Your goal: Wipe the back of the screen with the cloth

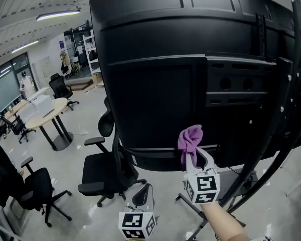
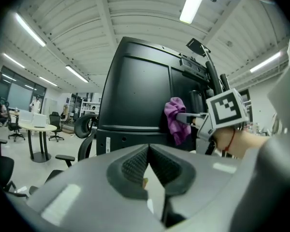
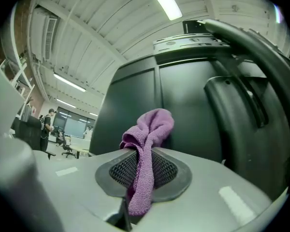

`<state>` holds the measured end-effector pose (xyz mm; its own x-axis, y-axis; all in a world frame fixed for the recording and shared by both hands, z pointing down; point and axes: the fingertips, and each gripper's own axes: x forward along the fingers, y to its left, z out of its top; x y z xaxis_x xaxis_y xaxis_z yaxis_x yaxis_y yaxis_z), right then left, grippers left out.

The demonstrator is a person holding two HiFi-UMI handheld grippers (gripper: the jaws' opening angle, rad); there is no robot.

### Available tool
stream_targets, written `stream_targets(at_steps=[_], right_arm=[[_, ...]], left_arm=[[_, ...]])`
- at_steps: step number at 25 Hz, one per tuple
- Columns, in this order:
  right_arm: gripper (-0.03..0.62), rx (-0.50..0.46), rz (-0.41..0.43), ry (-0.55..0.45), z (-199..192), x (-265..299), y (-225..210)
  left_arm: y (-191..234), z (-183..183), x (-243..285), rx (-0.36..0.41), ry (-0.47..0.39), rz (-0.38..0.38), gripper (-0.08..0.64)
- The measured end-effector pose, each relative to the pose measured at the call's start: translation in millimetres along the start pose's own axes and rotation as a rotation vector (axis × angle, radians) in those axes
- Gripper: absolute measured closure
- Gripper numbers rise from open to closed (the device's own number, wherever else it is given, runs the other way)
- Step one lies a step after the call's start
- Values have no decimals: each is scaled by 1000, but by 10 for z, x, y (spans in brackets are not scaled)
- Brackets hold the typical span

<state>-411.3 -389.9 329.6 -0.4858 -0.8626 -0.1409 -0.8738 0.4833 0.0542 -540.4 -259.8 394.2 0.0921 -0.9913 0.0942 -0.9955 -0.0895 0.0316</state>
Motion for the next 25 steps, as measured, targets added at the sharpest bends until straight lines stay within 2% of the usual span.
stream_targets(at_steps=[7, 17, 19, 22, 25], right_arm=[[535, -109, 111, 14, 72, 424, 984], [535, -230, 166, 4, 138, 681, 1744], [535, -289, 213, 8, 169, 641, 1885], [535, -398, 333, 52, 153, 573, 2021], [535, -524, 358, 133, 159, 673, 1889]], left_arm=[[425, 55, 15, 19, -8, -68, 552], [749, -16, -21, 18, -15, -136, 552], [776, -6, -38, 7, -15, -145, 552], [762, -37, -31, 7, -3, -168, 552], [723, -63, -9, 12, 3, -193, 552]])
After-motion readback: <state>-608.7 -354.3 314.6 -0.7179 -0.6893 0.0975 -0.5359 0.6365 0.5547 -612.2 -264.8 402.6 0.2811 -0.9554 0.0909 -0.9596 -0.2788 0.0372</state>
